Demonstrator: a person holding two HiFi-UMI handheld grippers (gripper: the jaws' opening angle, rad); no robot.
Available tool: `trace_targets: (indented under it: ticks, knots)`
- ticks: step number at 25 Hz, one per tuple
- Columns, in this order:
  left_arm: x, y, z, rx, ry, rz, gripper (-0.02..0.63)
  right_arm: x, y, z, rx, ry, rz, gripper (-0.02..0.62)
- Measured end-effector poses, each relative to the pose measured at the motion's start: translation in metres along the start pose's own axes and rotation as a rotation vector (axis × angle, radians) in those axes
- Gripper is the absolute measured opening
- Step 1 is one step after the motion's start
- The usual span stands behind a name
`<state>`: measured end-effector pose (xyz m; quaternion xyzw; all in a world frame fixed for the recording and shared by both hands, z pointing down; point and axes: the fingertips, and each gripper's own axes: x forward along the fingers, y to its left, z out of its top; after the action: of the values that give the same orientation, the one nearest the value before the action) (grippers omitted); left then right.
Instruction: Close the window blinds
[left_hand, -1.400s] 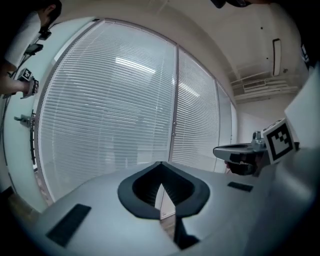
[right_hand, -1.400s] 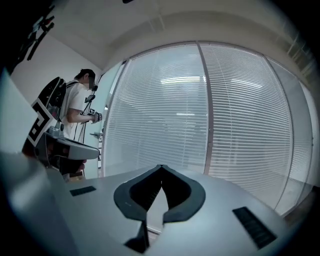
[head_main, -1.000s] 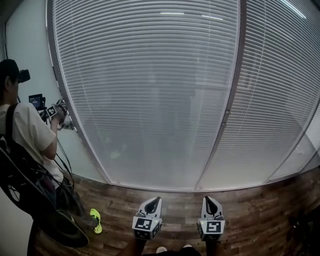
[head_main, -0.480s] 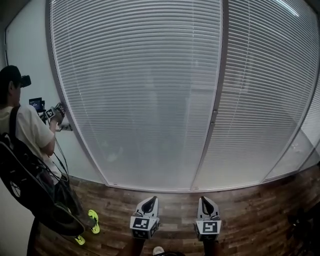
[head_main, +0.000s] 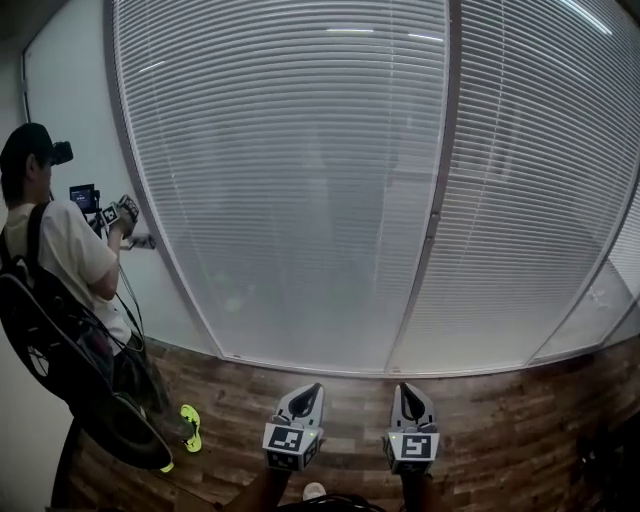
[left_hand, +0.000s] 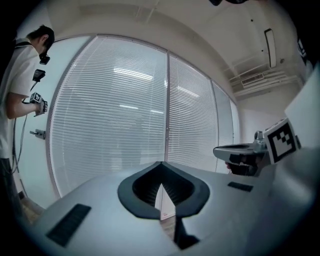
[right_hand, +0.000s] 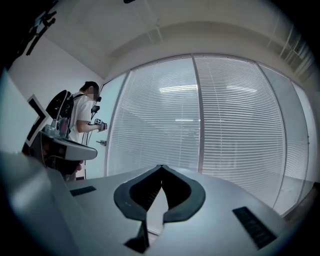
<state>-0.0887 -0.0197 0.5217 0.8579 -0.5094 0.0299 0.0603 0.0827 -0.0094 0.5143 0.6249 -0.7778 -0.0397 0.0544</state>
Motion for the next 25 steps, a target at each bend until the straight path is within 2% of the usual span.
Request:
trace_targets:
  ticks: [8, 21, 25]
  knots:
    - [0.005, 0.004, 0.001, -0.011, 0.014, 0.013, 0.000, 0.009, 0.014, 0.009, -0.012, -0.013, 0.029, 0.003]
    - [0.018, 0.000, 0.002, 0.001, 0.006, -0.004, 0.000, 0.017, -0.001, 0.008, 0.008, -0.013, -0.001, 0.003]
    - [0.001, -0.002, -0.001, -0.006, -0.004, 0.011, 0.000, 0.001, 0.009, 0.006, 0.006, -0.033, 0.004, 0.003]
